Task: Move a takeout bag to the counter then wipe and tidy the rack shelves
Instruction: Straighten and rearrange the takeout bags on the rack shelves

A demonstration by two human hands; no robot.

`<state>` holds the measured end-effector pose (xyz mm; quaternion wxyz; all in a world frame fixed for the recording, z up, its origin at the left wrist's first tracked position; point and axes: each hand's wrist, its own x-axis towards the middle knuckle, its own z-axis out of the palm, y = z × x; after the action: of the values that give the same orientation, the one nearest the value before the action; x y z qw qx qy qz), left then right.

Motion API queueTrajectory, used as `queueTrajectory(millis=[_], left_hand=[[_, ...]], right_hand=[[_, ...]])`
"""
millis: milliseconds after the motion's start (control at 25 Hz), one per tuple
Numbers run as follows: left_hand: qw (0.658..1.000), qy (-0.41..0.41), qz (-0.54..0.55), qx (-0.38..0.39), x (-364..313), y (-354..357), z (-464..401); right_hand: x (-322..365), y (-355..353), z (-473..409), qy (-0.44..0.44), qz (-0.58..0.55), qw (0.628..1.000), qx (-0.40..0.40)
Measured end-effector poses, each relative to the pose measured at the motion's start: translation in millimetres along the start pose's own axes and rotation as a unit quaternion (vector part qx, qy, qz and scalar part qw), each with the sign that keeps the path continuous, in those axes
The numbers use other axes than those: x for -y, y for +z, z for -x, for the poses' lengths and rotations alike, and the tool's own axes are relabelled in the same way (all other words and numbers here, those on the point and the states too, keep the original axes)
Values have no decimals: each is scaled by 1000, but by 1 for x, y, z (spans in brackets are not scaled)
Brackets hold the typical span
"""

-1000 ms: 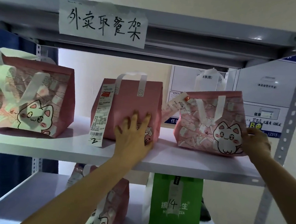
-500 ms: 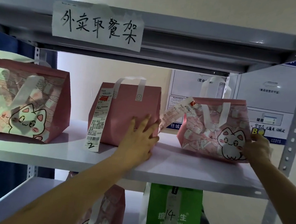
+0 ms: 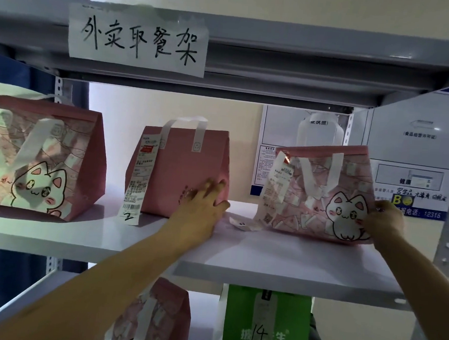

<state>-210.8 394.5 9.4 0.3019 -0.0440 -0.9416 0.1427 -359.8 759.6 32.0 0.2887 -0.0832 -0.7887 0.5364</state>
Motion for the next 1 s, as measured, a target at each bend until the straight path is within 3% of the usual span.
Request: queueTrajectory(millis=[120,240,360,560,680,800,880,1000], left_hand=[[999,12,52,-4,0,-4,0],[998,-3,36,-53,13,-9,8],[987,-88,48,-123,43,-15,27],[967,-181,102,-149,92,-19,58],[956,-195,159,-151,104,-14,69],[933,-232,242,-131,108,-4,68],[914,-254,287,-131,111,2,67],[880,-290,356,-125,118,10,67]], right_hand=[[0,8,1,-3,-25,1000,17],[2,12,-1,-10,-33,999,31],[5,17,2,-7,-53,997,57],[15,18,25,-33,-37,996,80],[35,13,56,-104,14,994,16],[73,18,110,-231,-66,970,-27],[99,37,150,-302,-104,947,46],[125,86,196,-287,-88,930,212]])
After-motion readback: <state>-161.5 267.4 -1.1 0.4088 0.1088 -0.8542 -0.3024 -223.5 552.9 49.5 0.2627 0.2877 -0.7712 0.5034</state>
